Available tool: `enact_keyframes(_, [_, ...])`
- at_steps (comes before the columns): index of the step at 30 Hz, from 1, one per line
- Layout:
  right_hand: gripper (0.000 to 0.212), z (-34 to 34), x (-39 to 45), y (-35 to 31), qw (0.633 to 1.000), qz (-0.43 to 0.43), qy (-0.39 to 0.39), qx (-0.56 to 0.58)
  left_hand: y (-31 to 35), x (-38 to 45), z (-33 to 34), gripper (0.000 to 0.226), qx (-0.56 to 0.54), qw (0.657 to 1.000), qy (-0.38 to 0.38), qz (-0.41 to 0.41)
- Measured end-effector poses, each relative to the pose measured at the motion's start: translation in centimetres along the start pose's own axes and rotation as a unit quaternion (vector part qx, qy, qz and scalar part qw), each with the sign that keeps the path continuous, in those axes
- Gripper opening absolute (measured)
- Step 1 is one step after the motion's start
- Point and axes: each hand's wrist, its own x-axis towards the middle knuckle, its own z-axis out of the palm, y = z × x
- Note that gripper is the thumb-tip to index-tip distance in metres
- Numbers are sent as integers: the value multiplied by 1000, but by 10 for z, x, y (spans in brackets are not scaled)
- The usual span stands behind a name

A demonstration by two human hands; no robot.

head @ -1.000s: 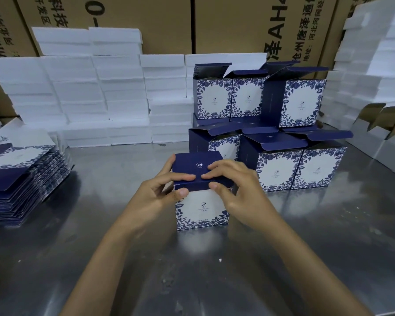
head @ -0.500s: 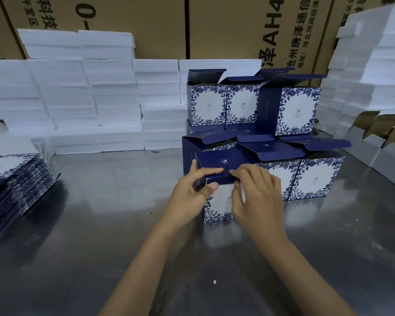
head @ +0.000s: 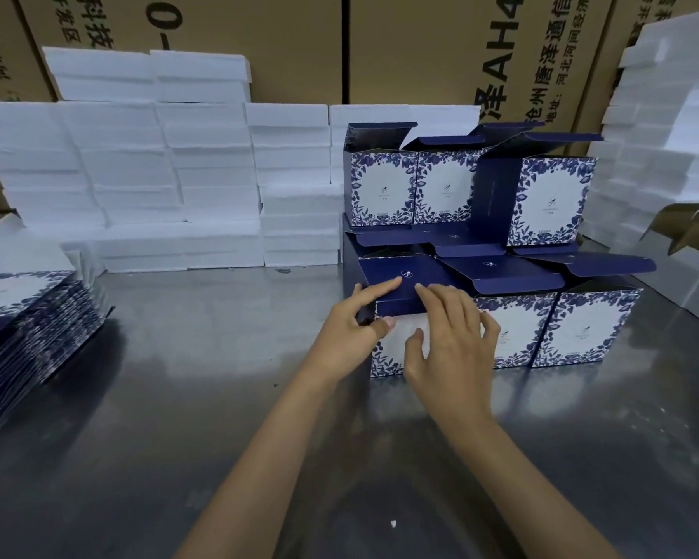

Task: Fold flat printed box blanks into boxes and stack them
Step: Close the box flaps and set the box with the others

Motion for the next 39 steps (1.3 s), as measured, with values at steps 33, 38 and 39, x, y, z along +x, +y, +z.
enact_keyframes(33, [52, 70, -37, -127, 916, 16, -371, 148, -26, -73, -284, 22, 713, 580, 234, -318])
enact_keyframes(38, [47, 71, -36, -126, 913, 36, -370, 171, -18, -67, -264, 17, 746, 559, 259, -254])
enact_keyframes(39, [46, 70, -35, -125, 912, 41, -368, 175, -16, -66, -259, 16, 746, 560, 268, -242])
